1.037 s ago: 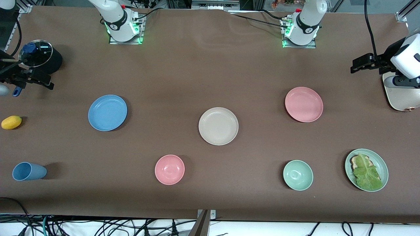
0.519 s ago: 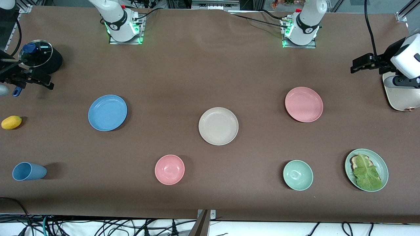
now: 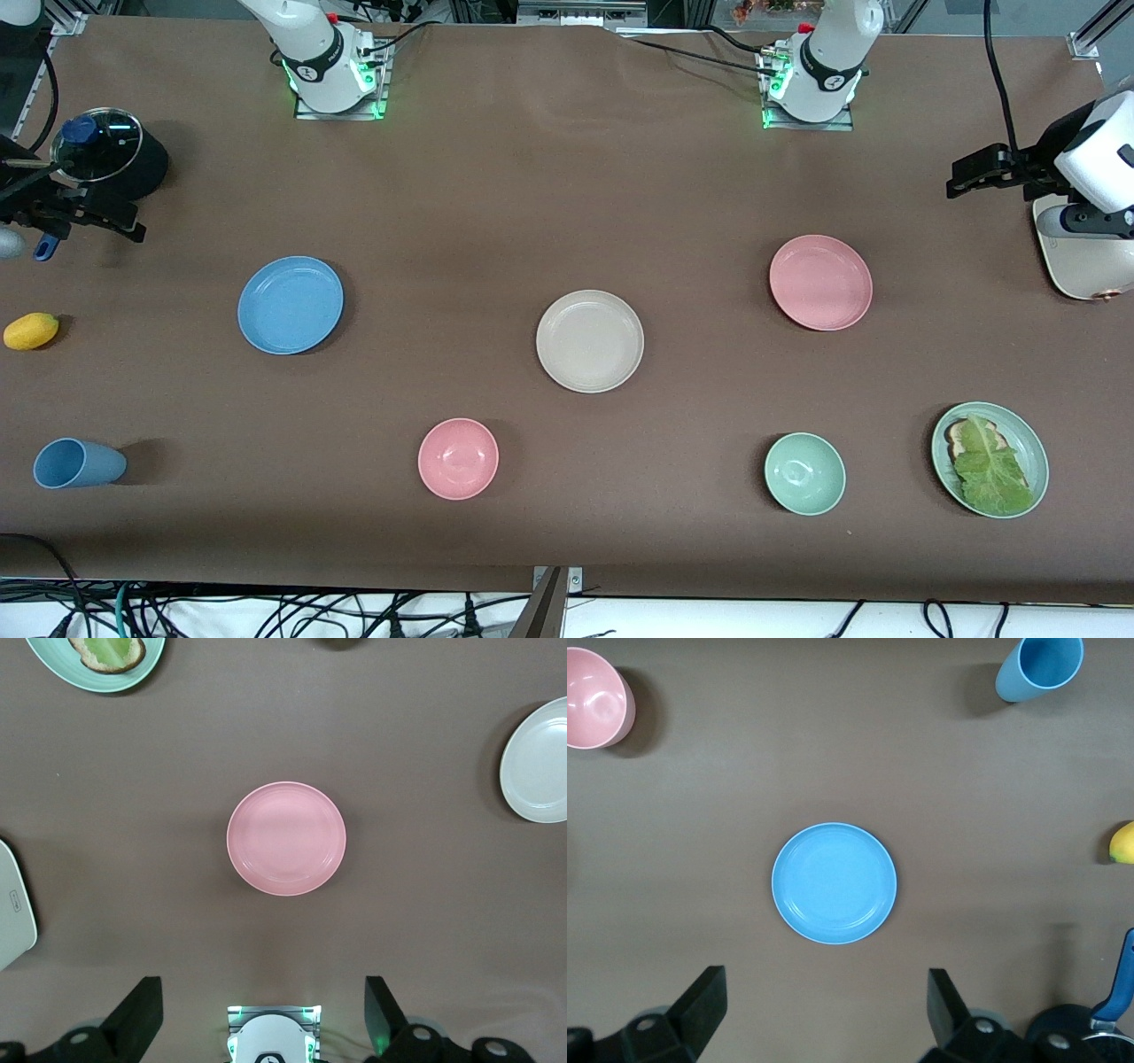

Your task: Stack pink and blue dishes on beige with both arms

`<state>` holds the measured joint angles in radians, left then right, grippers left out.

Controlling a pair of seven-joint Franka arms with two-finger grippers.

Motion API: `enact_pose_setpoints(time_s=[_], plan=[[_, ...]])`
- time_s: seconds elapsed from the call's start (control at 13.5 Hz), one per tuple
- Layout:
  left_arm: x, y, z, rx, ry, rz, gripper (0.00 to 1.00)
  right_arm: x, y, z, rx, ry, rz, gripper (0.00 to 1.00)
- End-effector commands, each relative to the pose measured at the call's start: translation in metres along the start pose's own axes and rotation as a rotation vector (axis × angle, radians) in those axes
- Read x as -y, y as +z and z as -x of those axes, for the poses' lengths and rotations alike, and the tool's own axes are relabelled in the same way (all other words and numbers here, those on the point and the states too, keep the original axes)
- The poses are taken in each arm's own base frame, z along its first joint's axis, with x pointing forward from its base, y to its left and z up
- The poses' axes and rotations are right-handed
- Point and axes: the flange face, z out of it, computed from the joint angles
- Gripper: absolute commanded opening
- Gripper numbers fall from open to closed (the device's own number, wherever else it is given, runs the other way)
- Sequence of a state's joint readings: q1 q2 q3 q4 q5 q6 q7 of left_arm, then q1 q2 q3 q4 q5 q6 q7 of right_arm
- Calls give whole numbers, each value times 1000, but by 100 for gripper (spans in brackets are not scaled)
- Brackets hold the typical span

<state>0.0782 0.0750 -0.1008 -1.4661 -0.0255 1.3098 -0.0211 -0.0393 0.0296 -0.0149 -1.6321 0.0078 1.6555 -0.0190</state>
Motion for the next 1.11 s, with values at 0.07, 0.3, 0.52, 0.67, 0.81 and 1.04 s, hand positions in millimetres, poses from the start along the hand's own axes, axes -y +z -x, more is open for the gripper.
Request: enact_pose_setpoints(time_s=[0.07,0.3,0.52,0.67,0.81,1.04], plan=[[6,-2,-2,5,11,26,100,-1,-8,2,2,-13,9,100],[7,-2,-3,4,7,27,100,-1,-8,2,2,-11,9,100],[0,18,-21,42,15,30,100,-1,-8,2,2,-11,9,100],[-4,45,-50,50,20,40,100,-1,-8,2,0,-12,9,100],[6,71,-77,43,5,55,100,-1,-8,2,2,-13,9,100],[15,109,-106,63,-7,57,100,-1,-8,2,2,-11,9,100]])
